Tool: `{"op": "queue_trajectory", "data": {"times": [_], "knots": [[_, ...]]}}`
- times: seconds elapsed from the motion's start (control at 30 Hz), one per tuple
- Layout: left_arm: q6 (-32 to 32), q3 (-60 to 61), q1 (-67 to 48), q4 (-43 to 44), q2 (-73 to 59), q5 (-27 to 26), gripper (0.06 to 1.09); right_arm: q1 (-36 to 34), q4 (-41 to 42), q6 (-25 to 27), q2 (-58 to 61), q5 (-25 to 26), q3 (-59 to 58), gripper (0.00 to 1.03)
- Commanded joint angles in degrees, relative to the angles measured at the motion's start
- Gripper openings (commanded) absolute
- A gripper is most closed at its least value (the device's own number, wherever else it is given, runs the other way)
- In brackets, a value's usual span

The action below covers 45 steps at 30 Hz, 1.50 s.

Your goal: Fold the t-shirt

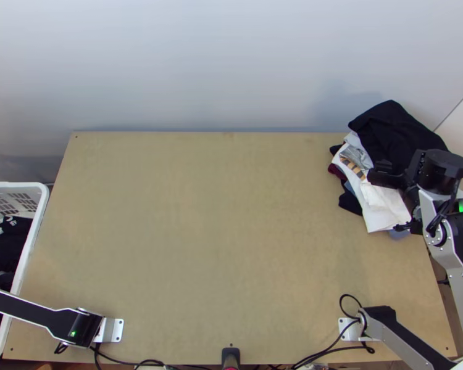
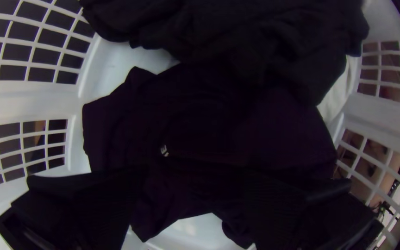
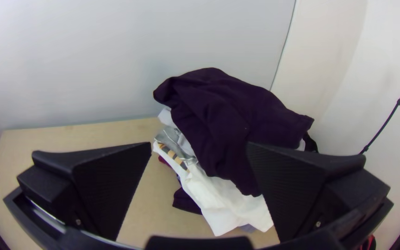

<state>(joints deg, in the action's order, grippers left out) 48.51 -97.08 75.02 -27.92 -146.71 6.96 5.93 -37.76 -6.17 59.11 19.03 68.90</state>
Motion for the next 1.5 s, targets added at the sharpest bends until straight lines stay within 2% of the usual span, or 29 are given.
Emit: {"op": "queue_trajectory", "data": {"times": [0.0, 0.03, 0.1, 0.3, 0.37, 0.47, 0.6, 0.73, 1.13, 1.47], "knots": [[-3.1, -3.8, -0.1, 0.1, -3.8, 2.1, 0.94, 0.0, -1.0, 0.3, 0.2, -0.5, 0.5, 0.96], [-3.1, -4.0, -0.1, 0.1, -4.2, 2.1, 0.89, 0.1, -1.2, 0.3, 0.2, -0.6, 0.5, 0.96], [-4.2, -4.9, -0.1, 0.0, -4.8, 2.0, 0.72, 0.2, -1.4, 0.6, 0.2, -0.7, 0.9, 0.96], [-5.8, -7.5, 0.0, -5.9, -6.5, -0.5, 0.11, 0.2, -1.5, 1.1, 0.6, -0.7, 1.9, 0.96], [-6.5, -7.6, 0.6, -7.9, -5.8, -1.8, 0.10, 0.2, -1.5, 1.2, 0.6, -0.7, 2.0, 0.96], [-7.8, -7.7, 1.7, -11.1, -2.0, -8.0, 0.10, 0.3, -2.0, 1.2, 0.6, -0.7, 2.0, 0.96], [-7.6, -8.0, 1.0, -16.5, 5.3, -9.5, 0.10, 0.2, -2.1, 1.4, 0.6, -0.7, 1.8, 0.96], [-8.2, -8.8, 0.3, -19.6, 14.1, -14.9, 0.10, 0.2, -2.2, 1.4, 0.4, -0.7, 1.8, 0.96], [-8.7, -9.1, -5.1, -39.1, 36.6, -30.8, 0.10, -0.1, -2.4, 1.5, -2.2, -0.8, 1.0, 0.96], [-7.4, 0.0, -14.6, -45.5, 58.0, -36.2, 0.10, -2.8, -3.1, 1.5, -8.8, -1.6, -4.5, 0.93]]}}
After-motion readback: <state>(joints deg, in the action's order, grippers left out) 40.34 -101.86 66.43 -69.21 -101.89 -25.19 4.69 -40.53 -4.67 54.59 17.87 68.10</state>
